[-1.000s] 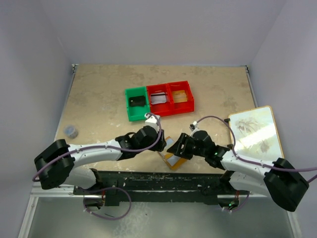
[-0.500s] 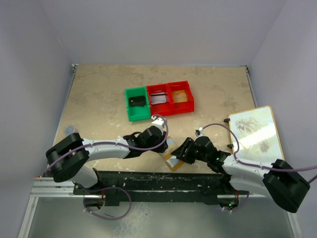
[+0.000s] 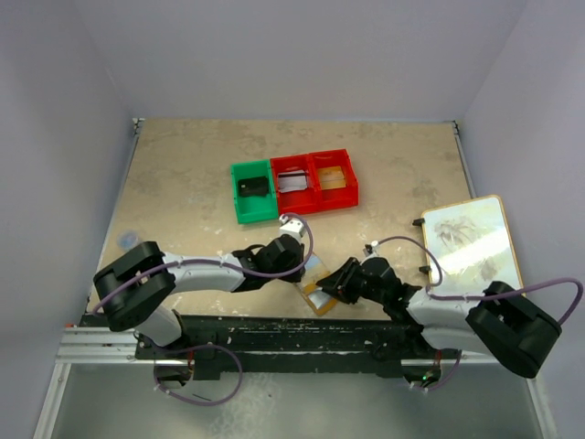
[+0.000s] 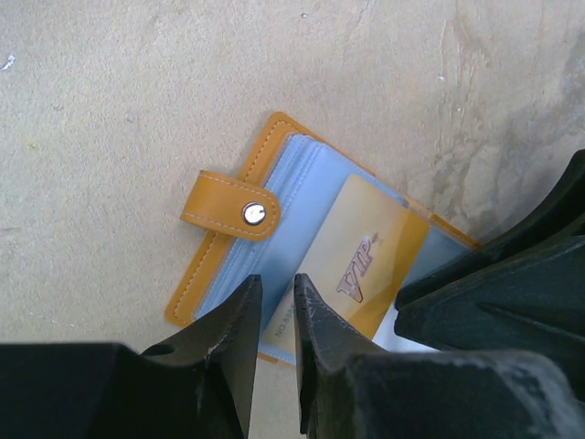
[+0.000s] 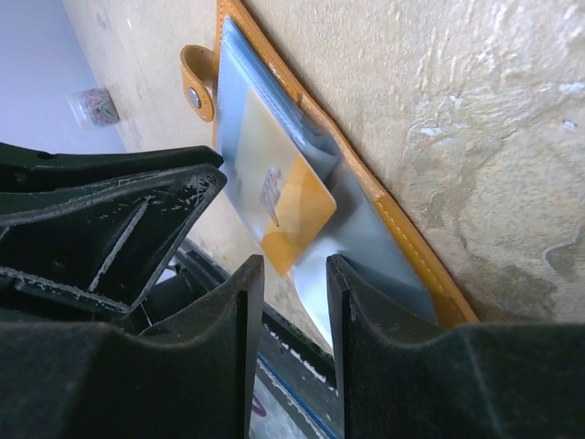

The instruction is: Take the credit cards out of the card holder

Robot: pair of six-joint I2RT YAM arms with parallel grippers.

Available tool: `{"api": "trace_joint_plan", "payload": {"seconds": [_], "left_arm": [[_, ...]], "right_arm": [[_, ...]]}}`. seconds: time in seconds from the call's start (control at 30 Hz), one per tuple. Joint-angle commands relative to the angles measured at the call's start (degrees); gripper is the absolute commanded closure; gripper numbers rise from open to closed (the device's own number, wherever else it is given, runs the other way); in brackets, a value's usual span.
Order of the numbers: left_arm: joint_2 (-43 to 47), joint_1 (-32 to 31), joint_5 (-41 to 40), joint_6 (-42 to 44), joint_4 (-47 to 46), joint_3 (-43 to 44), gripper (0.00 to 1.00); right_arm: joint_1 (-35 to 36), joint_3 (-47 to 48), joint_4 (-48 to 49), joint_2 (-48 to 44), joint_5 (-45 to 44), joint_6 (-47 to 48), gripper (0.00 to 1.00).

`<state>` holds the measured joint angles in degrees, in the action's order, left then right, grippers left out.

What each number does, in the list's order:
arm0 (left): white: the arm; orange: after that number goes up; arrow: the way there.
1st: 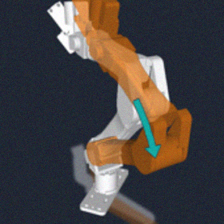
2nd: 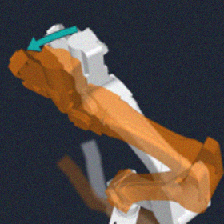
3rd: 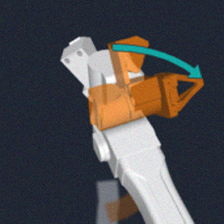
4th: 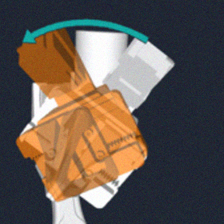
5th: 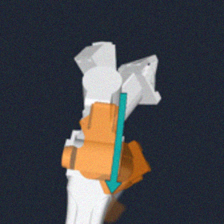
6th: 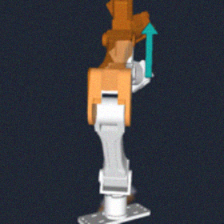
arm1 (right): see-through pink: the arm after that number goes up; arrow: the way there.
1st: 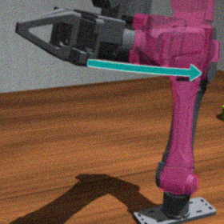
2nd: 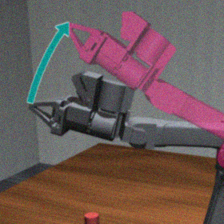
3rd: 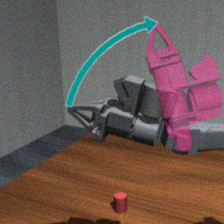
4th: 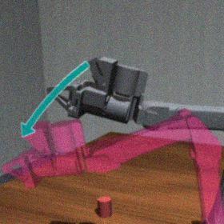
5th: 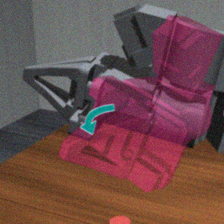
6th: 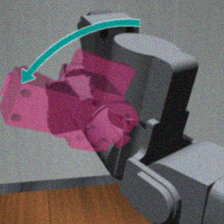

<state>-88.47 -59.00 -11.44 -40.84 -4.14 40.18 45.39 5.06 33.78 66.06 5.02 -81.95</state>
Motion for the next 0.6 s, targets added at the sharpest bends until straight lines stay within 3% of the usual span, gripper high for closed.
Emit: {"api": "trace_joint_plan", "payload": {"seconds": [0.0,0.27,0.43,0.57], "left_arm": [[-0.9,-0.1,-1.5,0.5,-0.3,0.8,0.83],[-2.0,-1.0,-0.3,-1.2,-2.3,-0.4,0.86],[-1.3,-1.3,-1.4,-2.3,-2.2,-1.6,0.86],[-1.0,-1.4,-1.5,-2.6,-2.3,-2.0,0.87]], "right_arm": [[0.2,-1.9,4.4,1.3,-3.5,-1.1,0.64],[0.1,-3.2,14.6,6.6,-3.4,-3.2,0.7],[0.1,-0.6,13.0,8.3,-3.1,0.0,0.76],[0.1,-1.2,13.9,8.5,-2.3,0.1,0.95]]}}
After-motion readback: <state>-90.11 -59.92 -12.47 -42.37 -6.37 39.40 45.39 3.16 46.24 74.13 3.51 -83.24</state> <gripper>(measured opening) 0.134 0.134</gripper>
